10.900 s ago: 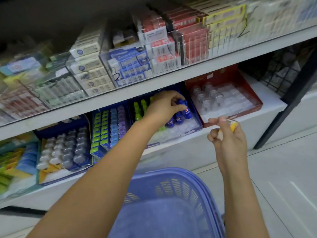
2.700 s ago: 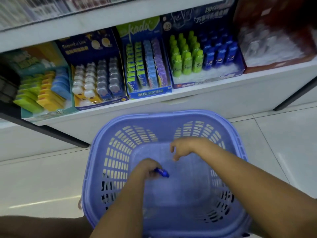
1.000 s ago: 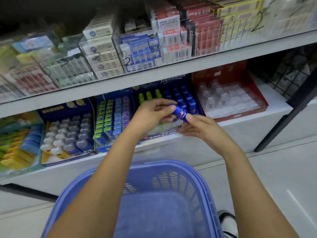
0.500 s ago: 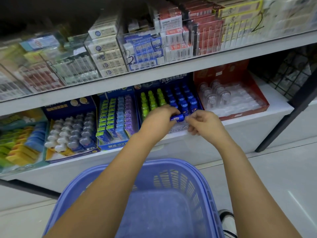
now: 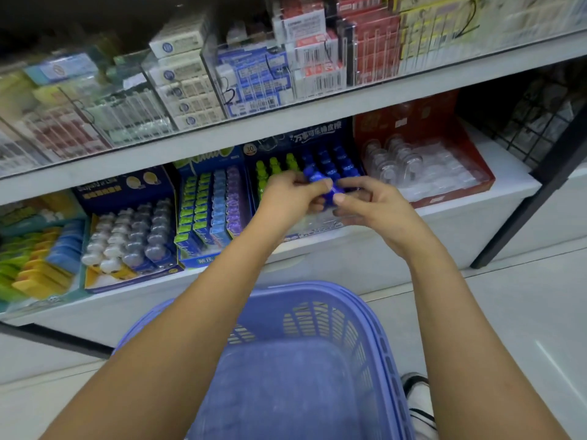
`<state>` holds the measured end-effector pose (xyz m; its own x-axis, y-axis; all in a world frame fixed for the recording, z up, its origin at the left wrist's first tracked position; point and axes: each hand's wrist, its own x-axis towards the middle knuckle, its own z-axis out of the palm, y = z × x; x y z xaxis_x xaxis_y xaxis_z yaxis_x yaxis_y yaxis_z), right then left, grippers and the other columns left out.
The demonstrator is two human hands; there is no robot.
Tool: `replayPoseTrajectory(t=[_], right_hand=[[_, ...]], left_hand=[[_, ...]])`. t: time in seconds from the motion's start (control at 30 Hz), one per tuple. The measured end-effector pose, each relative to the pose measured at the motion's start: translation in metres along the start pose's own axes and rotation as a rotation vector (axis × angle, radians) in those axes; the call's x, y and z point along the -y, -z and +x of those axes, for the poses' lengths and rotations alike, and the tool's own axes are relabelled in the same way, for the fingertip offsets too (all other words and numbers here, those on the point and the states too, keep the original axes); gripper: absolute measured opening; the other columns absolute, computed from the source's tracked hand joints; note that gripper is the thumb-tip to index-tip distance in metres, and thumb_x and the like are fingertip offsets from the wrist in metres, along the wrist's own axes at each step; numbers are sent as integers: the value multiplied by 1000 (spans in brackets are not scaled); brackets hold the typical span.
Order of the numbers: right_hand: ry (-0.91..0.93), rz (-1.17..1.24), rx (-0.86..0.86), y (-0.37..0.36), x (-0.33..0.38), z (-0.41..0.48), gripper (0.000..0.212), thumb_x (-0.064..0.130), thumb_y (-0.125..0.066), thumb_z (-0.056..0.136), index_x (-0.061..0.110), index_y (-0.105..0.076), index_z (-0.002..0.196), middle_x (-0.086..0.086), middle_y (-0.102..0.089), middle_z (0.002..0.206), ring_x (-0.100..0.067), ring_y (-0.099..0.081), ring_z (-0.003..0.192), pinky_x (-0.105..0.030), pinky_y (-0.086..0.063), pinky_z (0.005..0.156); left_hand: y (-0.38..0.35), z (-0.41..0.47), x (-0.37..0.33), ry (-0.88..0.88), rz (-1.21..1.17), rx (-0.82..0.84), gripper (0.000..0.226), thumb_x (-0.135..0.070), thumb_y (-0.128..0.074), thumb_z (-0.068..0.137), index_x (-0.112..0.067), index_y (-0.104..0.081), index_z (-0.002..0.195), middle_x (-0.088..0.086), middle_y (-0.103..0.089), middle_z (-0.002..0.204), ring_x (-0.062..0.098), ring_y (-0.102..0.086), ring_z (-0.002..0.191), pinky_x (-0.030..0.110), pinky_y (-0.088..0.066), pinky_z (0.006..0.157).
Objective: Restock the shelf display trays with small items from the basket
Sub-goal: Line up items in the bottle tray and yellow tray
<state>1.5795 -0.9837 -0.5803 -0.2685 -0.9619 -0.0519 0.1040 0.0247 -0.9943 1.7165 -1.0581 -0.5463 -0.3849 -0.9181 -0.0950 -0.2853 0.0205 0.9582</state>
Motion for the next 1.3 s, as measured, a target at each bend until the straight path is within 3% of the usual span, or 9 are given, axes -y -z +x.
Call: replayPoseTrajectory(t=[0.13, 0.4, 0.53, 0.7, 0.8, 1.0, 1.1, 1.2, 1.3], right_hand=[[112, 50, -12, -7, 6, -6, 32, 1, -64, 85, 7, -59, 116, -10, -68, 88, -14, -68, 72, -23, -56, 68], [92, 91, -61, 0, 9, -6, 7, 8, -60, 89, 9, -63, 95, -12, -67, 79, -10, -67, 63, -19, -55, 65], [-2, 146, -11, 1, 6, -7, 13, 17, -56, 93, 7, -63, 88, -10, -67, 71, -11, -64, 58, -18, -52, 59], [103, 34, -44, -1, 6, -5, 12, 3, -63, 85, 13, -61, 92, -7, -64, 76, -6, -65, 59, -14, -51, 58], [129, -97, -76, -2, 4, -4, 19, 4, -69, 81, 14, -61, 95, -4, -65, 79, -6, -63, 62, -13, -49, 56], [210, -768, -263, 6, -11, 0, 17, 20, -67, 83, 15, -70, 99, 6, -65, 84, -3, -54, 71, -18, -40, 64], [232, -938, -206, 5, -16, 0, 19, 17, -63, 85, 9, -73, 100, -8, -69, 98, -21, -60, 92, -26, -44, 78], [208, -994, -207, 3, -14, 2, 21, 18, -62, 86, 9, -73, 102, -11, -69, 100, -25, -59, 99, -30, -46, 84], [169, -1014, -201, 1, -13, 2, 22, 19, -62, 86, 9, -72, 103, -12, -69, 100, -28, -58, 102, -34, -47, 87]], left_hand=[[0, -6, -3, 100, -404, 75, 19, -9, -64, 88, -2, -60, 106, 8, -68, 81, 11, -66, 63, 19, -57, 64], [9, -7, -1, 13, -367, 127, 11, -12, -60, 91, -9, -67, 99, 6, -71, 84, 8, -68, 67, 17, -56, 66], [11, -6, 1, -27, -355, 103, 10, -10, -61, 90, -12, -68, 96, 0, -72, 75, 7, -68, 65, 16, -55, 64], [14, -4, 0, -2, -384, 39, 10, -9, -67, 85, -8, -67, 95, 3, -73, 77, 11, -70, 71, 17, -56, 65], [16, 0, -5, -58, -271, 31, 6, -9, -68, 85, -10, -69, 90, 2, -72, 78, 8, -69, 68, 16, -55, 64], [14, 4, -4, -237, 429, 15, 20, -16, -74, 80, -12, -74, 100, -1, -71, 87, 6, -64, 76, 10, -49, 73], [11, 3, 0, -227, 476, 16, 23, -16, -73, 81, -10, -73, 104, 6, -72, 96, 14, -66, 87, 17, -51, 83], [10, 2, 5, -236, 450, -43, 24, -15, -73, 82, -9, -72, 104, 7, -72, 95, 10, -62, 81, 6, -46, 70], [9, 4, 4, -237, 542, 6, 26, -18, -71, 83, -9, -71, 108, 8, -71, 99, 10, -60, 83, 11, -46, 74]])
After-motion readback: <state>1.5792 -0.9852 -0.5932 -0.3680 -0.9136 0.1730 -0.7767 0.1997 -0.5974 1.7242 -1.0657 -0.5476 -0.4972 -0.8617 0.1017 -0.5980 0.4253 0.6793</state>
